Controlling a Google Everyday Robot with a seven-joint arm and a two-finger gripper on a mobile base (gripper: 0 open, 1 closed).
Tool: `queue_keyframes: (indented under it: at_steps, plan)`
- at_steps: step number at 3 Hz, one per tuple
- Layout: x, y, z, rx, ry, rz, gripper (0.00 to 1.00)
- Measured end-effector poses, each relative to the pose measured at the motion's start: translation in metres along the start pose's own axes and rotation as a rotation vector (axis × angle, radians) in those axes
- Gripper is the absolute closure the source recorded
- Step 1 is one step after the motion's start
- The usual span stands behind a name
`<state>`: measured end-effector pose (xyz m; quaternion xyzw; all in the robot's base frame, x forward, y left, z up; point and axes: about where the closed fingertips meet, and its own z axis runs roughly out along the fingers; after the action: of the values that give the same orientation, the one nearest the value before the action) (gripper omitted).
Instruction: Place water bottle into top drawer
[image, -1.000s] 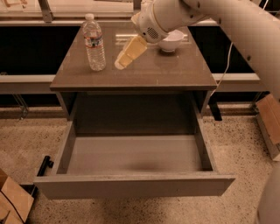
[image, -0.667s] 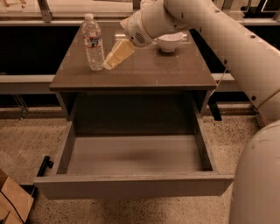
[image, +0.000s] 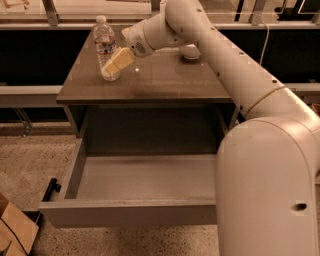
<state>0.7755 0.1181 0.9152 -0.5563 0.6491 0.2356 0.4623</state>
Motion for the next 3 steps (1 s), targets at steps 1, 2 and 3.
queue_keyframes:
  at_steps: [1, 2, 3]
  plan:
    - [-0.009, -0.011, 0.040, -0.032, -0.062, 0.022, 0.02]
    - [-0.012, -0.016, 0.057, -0.048, -0.088, 0.031, 0.26]
    - [-0.011, -0.019, 0.059, -0.044, -0.100, 0.042, 0.49]
